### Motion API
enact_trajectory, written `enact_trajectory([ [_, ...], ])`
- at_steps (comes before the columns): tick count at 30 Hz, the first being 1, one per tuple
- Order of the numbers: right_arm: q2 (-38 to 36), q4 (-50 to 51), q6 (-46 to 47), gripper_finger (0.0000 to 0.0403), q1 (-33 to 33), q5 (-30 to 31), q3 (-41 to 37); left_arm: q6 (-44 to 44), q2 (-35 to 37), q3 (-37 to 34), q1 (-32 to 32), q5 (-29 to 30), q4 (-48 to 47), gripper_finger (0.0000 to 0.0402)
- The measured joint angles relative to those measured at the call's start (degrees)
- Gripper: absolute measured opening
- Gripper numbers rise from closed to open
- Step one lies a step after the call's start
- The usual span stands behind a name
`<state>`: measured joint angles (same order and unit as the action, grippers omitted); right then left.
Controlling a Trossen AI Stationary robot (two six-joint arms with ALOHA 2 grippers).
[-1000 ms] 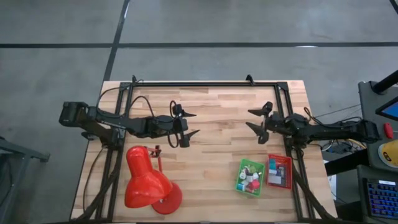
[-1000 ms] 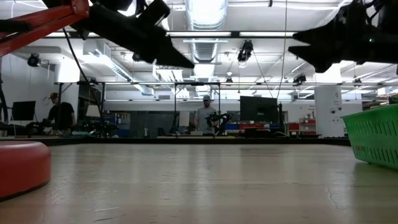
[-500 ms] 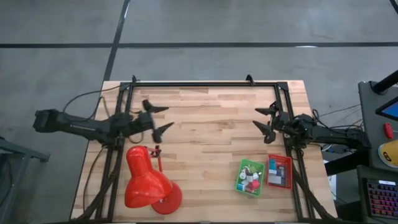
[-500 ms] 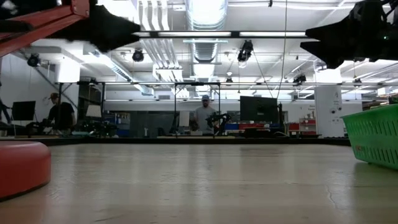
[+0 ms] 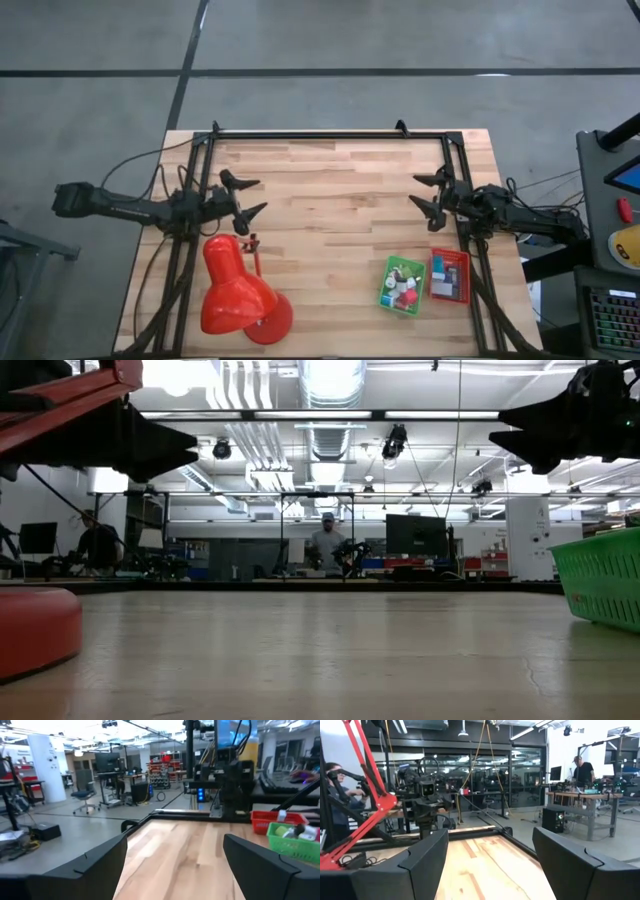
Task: Pick & Place Office items
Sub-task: Return to Home Position
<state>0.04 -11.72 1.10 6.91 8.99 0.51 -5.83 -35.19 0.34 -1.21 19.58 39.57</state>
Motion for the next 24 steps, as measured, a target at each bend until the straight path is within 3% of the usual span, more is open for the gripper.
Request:
enact_trajectory([
  [5,-0.03,-0.37,-0.04,0.0291,-0.01,0.01,0.0,-1.37,2.48,0.0,0.02,0.78,-0.34,0.0336],
  [10,-0.03,0.12,-0.04,0.0295,0.0,0.03,0.0,-4.39,9.61,0.0,0.02,0.81,-2.69,0.0337],
  [21,-0.03,0.84,-0.03,0.0293,-0.01,0.03,0.0,0.6,35.15,0.0,0.02,0.93,-32.09,0.0337],
  [24,0.0,0.82,0.06,0.0296,-0.02,0.11,0.01,-0.02,34.99,0.3,0.02,1.39,-33.1,0.0335],
])
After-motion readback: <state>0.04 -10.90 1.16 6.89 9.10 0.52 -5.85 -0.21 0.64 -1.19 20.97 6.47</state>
